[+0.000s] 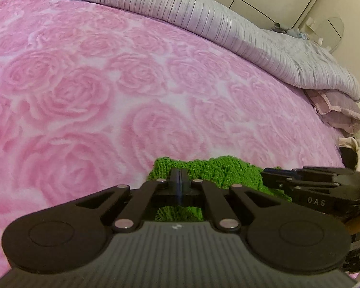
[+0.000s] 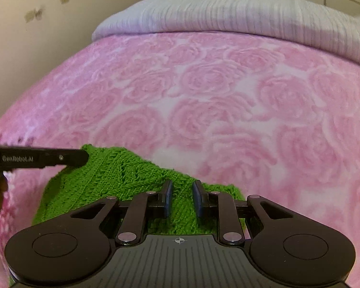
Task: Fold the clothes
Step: 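Lay the folded end down and open both grippers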
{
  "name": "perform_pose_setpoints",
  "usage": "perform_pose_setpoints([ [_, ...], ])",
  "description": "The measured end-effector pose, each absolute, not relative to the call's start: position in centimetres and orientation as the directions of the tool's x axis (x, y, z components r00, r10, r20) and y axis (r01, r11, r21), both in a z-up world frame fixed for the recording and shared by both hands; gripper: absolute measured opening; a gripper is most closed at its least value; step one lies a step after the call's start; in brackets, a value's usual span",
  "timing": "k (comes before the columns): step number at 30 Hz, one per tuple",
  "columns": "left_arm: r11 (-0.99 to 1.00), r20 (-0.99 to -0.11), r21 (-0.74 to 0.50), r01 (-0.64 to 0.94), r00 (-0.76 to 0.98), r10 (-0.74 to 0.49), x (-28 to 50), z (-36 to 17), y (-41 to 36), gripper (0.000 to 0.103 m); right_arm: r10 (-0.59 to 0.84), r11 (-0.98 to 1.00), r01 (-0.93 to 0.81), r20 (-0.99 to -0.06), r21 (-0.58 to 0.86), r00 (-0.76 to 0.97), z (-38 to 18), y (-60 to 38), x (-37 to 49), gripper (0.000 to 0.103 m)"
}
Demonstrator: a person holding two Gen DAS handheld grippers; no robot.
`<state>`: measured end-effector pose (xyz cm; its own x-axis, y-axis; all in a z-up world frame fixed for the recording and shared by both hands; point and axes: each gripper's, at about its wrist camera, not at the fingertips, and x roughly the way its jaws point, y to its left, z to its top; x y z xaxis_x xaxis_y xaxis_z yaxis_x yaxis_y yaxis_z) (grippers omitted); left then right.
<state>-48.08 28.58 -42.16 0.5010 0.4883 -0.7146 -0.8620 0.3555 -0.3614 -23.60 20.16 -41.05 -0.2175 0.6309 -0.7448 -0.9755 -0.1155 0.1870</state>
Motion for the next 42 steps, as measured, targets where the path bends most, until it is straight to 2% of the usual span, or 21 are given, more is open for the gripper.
perform_pose_setpoints([
  [2, 0.362, -0.706, -0.358, -0.861, 0.503, 0.498, -48.5, -40.9, 27.4, 0.002, 0.648, -0.122, -0.978, -0.734, 0.167, -0.206, -40.1, 19.1, -23.5, 0.023],
  [6, 0.378, -0.684, -0.363, -0.852, 0.519, 0.512, -49.7, -38.8, 24.1, 0.003, 0.698, -0.072, -0.962, -0.675, 0.263, -0.237, -37.2, 14.1, -21.7, 0.024],
  [9, 0.368, -0.708, -0.351, -0.861, 0.501, 0.498, -49.4, -39.7, 22.3, 0.004, 0.713, -0.047, -0.955, -0.66, 0.292, -0.237, -36.3, 10.1, -21.5, 0.024],
  [13, 0.352, -0.742, -0.333, -0.875, 0.473, 0.475, -48.9, -41.0, 20.0, 0.005, 0.696, -0.047, -0.955, -0.676, 0.292, -0.241, -36.9, 5.8, -23.5, 0.023],
  [17, 0.337, -0.775, -0.313, -0.888, 0.444, 0.45, -48.4, -42.3, 17.6, 0.005, 0.636, 0.025, -0.97, -0.752, 0.242, -0.171, -39.4, 5.8, -25.9, 0.023],
  [22, 0.341, -0.764, -0.291, -0.894, 0.431, 0.48, -48.9, -39.0, 15.7, 0.007, 0.642, 0.064, -0.968, -0.753, 0.242, -0.146, -37.8, 5.7, -26.1, 0.024],
  [27, 0.37, -0.75, -0.319, -0.873, 0.471, 0.464, -49.3, -37.8, 11.6, 0.007, 0.681, 0.029, -0.967, -0.713, 0.254, -0.167, -35.3, 0.3, -27.2, 0.023],
  [31, 0.353, -0.792, -0.278, -0.893, 0.421, 0.442, -48.5, -40.5, 9.4, 0.008, 0.637, 0.036, -0.963, -0.749, 0.267, -0.183, -37.4, -1.7, -28.6, 0.023],
  [34, 0.342, -0.797, -0.24, -0.909, 0.385, 0.465, -48.2, -39.6, 8.5, 0.008, 0.635, 0.053, -0.971, -0.758, 0.235, -0.149, -39.1, -2.0, -29.7, 0.024],
  [36, 0.349, -0.796, -0.219, -0.911, 0.374, 0.475, -48.1, -38.5, 7.8, 0.009, 0.629, 0.072, -0.97, -0.765, 0.232, -0.136, -38.2, -2.2, -29.8, 0.025],
  [38, 0.348, -0.792, -0.208, -0.914, 0.366, 0.489, -48.3, -37.6, 6.9, 0.014, 0.633, 0.084, -0.968, -0.762, 0.238, -0.133, -37.3, -3.0, -30.0, 0.027],
  [39, 0.346, -0.789, -0.203, -0.916, 0.363, 0.496, -48.4, -37.2, 6.3, 0.019, 0.641, 0.09, -0.966, -0.756, 0.244, -0.131, -36.9, -3.4, -30.0, 0.034],
  [40, 0.345, -0.787, -0.197, -0.918, 0.358, 0.502, -48.4, -36.9, 5.8, 0.022, 0.651, 0.1, -0.963, -0.749, 0.249, -0.126, -36.6, -3.9, -30.0, 0.046],
  [42, 0.344, -0.784, -0.182, -0.921, 0.347, 0.514, -48.4, -36.2, 4.7, 0.022, 0.666, 0.115, -0.959, -0.736, 0.259, -0.119, -36.1, -4.9, -30.1, 0.053],
])
